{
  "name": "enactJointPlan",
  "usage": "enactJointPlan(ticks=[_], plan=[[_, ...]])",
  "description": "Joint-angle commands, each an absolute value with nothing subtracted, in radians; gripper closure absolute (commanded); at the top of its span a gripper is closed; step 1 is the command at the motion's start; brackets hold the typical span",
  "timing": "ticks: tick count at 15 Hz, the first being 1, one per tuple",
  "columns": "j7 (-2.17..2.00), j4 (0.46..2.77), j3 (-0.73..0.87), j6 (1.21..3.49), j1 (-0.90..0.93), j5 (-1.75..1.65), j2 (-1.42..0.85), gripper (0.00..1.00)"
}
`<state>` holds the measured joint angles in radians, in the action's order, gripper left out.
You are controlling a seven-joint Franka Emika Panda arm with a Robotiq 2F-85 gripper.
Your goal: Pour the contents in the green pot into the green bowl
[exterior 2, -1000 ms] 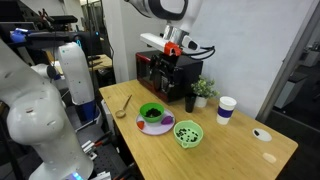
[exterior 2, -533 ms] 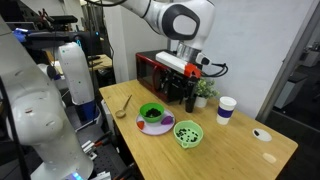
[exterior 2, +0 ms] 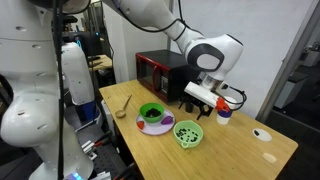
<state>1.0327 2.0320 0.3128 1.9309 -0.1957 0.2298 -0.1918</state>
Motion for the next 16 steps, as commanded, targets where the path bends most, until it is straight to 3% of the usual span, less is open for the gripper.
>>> enactJointPlan(ticks=[1,16], plan=[[1.140,1.936,0.249,1.958,-0.265,0.239,-0.287,0.00],[1.123,1.974,0.204,2.059,-0.279,0.199,-0.292,0.00]])
